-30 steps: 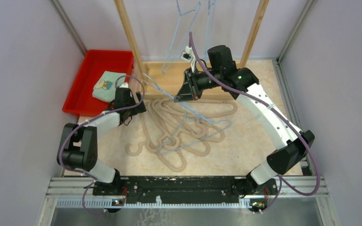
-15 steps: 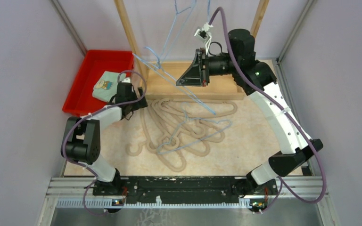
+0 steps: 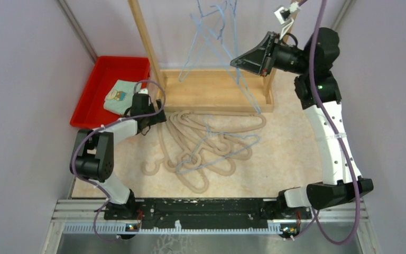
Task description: Organize the hangers
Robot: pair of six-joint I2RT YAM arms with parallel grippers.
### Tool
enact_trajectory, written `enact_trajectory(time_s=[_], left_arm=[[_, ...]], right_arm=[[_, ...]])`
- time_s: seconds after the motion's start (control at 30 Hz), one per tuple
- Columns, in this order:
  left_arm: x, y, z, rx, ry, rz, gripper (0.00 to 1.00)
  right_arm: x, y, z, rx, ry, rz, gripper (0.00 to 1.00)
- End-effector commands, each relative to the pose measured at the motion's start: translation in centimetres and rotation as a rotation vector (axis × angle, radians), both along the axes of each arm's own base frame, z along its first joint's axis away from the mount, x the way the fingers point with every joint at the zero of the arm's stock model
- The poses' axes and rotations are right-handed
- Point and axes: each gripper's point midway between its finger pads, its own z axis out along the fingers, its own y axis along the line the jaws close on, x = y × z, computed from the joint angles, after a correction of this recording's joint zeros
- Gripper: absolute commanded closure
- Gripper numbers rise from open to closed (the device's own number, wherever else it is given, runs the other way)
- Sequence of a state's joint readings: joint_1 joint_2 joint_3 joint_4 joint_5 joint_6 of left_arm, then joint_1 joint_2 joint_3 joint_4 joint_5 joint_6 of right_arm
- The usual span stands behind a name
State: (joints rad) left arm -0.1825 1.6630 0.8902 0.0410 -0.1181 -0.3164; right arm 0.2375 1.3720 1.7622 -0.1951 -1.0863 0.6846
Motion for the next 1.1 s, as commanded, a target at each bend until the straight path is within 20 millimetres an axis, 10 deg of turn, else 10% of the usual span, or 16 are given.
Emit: enact_trajectory(time_s=[0.0, 0.5, 1.07], left_arm=[[1.6, -0.4, 1.1, -0.02, -0.044, -0.016, 0.0], [1.5, -0.5, 0.3, -0.023, -0.026, -0.016, 0.0], [1.6, -0.7, -0.3, -0.03, -0.01, -0.019, 0.0]], right_arm=[[-0.3, -2.5, 3.4, 0.063, -0.109, -0.137, 1.0], [1.1, -4.6, 3.8, 0.063, -0.103, -0.21, 1.0], [-4.0, -5.6, 5.2, 0.037, -0.157, -0.146, 1.0]])
